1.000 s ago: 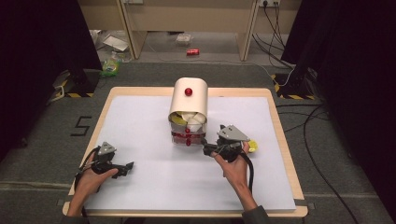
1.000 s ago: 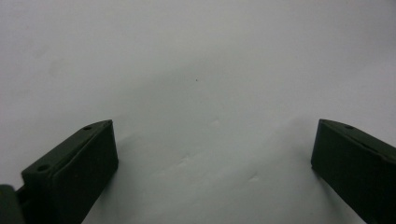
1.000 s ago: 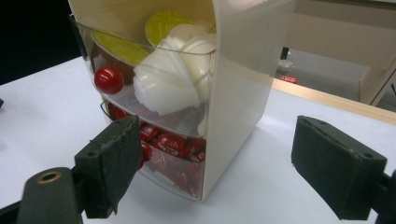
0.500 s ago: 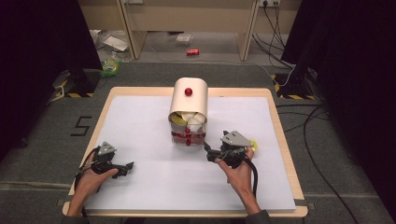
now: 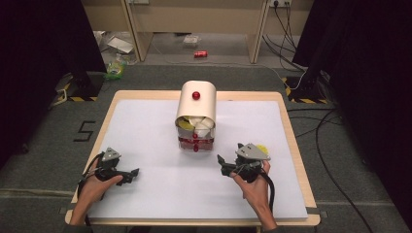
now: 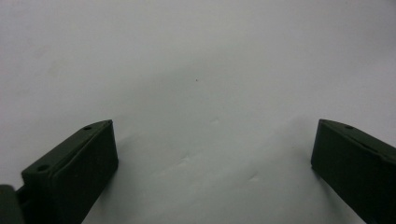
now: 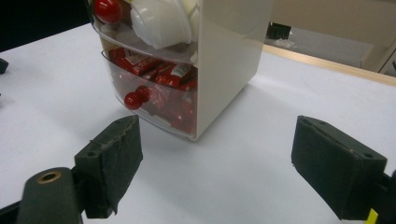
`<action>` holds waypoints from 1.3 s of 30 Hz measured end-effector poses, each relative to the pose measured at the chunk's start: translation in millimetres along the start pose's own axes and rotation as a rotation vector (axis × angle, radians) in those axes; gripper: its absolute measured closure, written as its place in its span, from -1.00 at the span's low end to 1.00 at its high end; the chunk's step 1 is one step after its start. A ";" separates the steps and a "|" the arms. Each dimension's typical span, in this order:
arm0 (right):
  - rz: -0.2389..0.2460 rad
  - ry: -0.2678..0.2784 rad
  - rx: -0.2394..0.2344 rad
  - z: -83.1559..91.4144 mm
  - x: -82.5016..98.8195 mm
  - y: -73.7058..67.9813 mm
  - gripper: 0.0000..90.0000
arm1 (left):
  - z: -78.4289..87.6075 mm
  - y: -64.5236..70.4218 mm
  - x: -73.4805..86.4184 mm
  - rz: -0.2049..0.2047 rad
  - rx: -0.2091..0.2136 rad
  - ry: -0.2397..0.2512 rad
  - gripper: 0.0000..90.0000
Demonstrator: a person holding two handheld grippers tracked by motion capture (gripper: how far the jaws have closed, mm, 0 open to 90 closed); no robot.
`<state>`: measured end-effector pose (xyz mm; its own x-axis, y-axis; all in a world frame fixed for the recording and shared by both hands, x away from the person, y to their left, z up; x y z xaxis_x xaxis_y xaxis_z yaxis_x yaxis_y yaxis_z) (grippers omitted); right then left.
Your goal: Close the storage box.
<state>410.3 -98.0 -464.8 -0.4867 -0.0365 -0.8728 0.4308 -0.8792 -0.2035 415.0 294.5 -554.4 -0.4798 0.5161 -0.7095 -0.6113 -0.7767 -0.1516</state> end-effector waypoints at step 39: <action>-0.036 -0.081 0.021 27.0 43.9 23.1 -0.63 | 0.0 0.0 0.0 0.000 0.000 0.000 -1.00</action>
<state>378.4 -132.8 -495.9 -0.5621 -0.0422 -0.8260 0.3960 -0.8905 -0.2240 415.0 294.4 -554.4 -0.4801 0.5159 -0.7095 -0.6114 -0.7768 -0.1512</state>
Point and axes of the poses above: each handheld gripper's, and its own axes: z roughly backward along the jaws, x roughly out of its underside, y roughly to its right, the point moved 7 cm from there along -z, roughly forward along the jaws, and after that the axes turned 15 degrees about -z, right-handed, at the moved point
